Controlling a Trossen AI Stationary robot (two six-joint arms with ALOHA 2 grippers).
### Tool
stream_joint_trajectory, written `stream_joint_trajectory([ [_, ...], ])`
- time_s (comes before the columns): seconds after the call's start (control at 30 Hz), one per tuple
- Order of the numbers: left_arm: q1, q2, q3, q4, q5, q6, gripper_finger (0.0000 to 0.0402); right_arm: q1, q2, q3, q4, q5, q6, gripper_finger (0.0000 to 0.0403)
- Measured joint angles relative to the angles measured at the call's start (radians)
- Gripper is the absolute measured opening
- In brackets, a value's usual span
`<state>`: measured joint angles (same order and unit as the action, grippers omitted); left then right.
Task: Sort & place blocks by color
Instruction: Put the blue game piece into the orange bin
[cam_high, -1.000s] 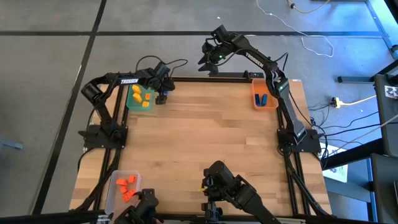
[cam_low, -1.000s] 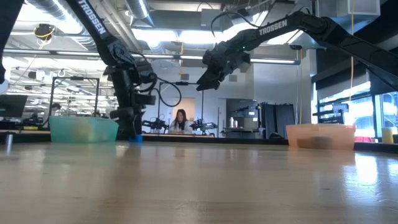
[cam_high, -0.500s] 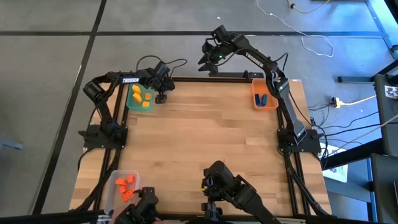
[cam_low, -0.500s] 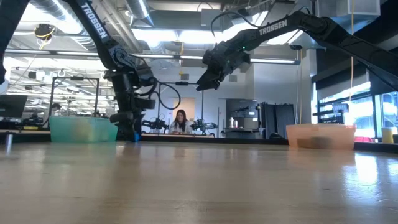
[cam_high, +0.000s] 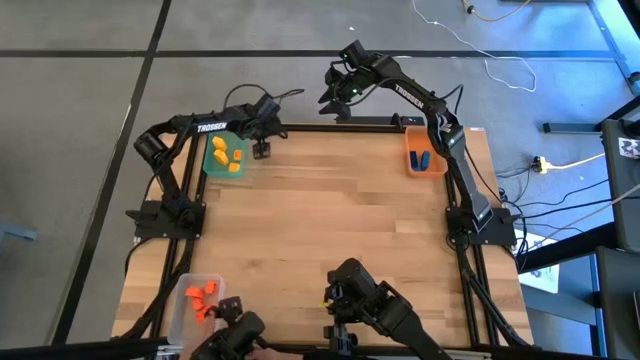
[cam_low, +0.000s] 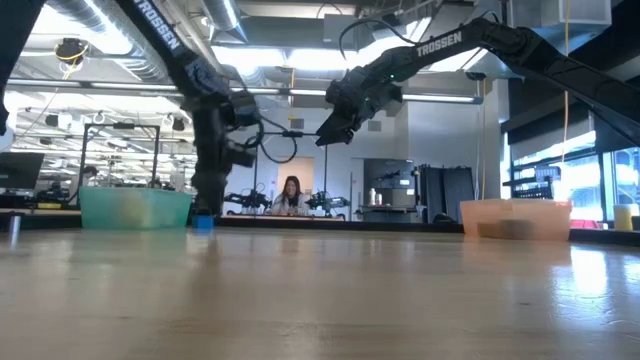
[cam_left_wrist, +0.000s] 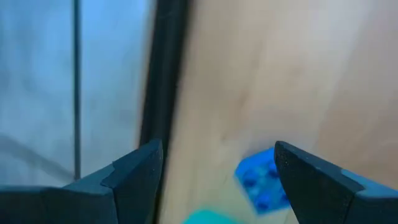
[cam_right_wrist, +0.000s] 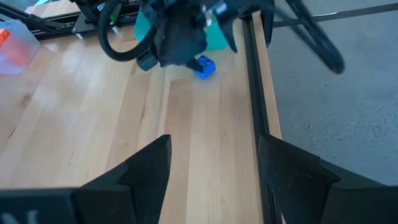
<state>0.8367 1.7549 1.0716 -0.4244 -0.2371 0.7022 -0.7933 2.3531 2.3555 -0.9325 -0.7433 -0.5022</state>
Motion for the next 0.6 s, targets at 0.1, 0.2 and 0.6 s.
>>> stream_joint_trajectory([
  [0.1,-0.018,-0.001,0.068,-0.152,-0.064,-0.165,0.0299,0.0,0.0,0.0,0.001,0.0,0.0,0.0244],
  [0.2,-0.02,0.0,0.098,-0.254,-0.059,-0.331,0.0299,0.0,0.0,0.0,0.0,0.0,0.0,0.0244],
  [0.6,0.04,0.009,0.072,-0.262,0.113,-0.607,0.0298,0.0,0.0,0.0,0.001,0.0,0.0,0.0244],
])
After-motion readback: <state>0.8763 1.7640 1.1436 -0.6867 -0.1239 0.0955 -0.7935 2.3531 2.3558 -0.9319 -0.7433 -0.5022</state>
